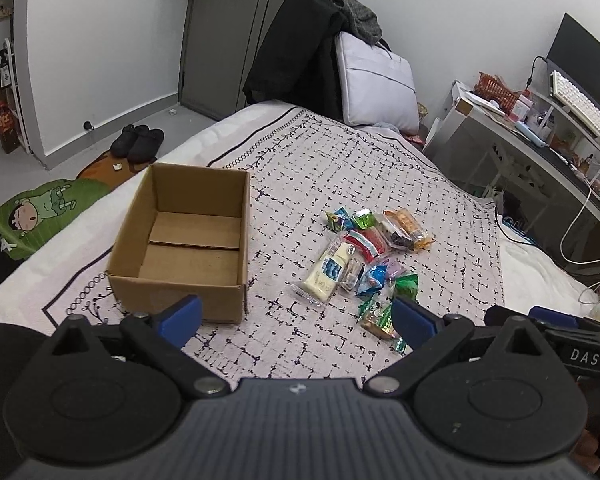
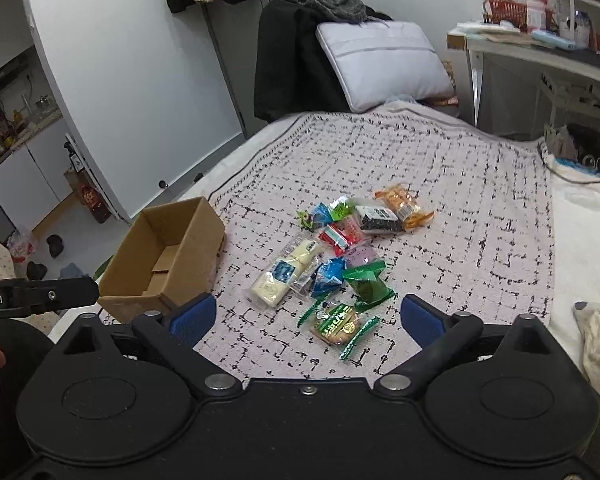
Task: Organize snacks
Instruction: 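Reach both tools to the pile and grasp green snack packs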
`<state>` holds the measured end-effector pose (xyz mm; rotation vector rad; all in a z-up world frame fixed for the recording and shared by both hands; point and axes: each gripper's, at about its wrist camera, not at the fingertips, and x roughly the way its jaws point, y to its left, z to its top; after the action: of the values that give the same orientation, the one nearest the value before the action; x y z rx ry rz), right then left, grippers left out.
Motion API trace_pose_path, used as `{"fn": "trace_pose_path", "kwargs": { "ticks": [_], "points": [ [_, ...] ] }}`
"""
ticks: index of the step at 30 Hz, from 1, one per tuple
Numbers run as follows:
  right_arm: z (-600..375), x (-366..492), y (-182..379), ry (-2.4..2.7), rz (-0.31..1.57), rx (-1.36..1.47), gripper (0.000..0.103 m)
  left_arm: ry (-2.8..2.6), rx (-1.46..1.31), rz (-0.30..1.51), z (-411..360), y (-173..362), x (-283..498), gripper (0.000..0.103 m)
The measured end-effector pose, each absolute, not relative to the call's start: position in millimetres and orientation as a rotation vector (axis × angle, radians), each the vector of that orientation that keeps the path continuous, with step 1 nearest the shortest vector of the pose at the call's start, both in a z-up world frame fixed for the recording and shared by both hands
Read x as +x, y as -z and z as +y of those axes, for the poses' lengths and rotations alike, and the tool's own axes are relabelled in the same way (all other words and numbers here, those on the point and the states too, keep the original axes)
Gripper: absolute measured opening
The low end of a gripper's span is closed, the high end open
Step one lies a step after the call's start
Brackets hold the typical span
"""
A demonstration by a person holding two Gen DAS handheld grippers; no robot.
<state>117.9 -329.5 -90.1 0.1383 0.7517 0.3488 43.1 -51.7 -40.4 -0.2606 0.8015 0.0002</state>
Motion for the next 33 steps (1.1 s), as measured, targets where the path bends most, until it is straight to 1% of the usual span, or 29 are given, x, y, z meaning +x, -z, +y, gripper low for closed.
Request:
{"fn": "trace_pose_path", "kwargs": {
  "ticks": [2,8,18,21,25,30,33],
  "points": [
    [-333,126,96,-0.348,0.761,0.151,0.089,0.003,-0.267,0.805,-55,45,50,0.1],
    [-346,146,117,-0.333,0.801,0.187,0.084,0.007,-0.286,0.818,-67,65,70,0.099],
    [-364,179,147,-0.378,0.887,0.351,0.083,-0.02,-0.333,0.898,-86,99,104,0.096],
    [-367,188,154,-0.374,0.902,0.379,0.082,-0.03,-0.347,0.92,-92,109,114,0.096],
    [-372,198,164,-0.369,0.93,0.423,0.078,-0.035,-0.372,0.945,-101,123,127,0.092],
    [-375,210,174,-0.371,0.96,0.467,0.078,-0.036,-0.407,0.989,-112,140,141,0.086],
    [-378,218,181,-0.355,0.978,0.494,0.078,-0.04,-0.424,1.016,-120,150,149,0.085]
  ]
}}
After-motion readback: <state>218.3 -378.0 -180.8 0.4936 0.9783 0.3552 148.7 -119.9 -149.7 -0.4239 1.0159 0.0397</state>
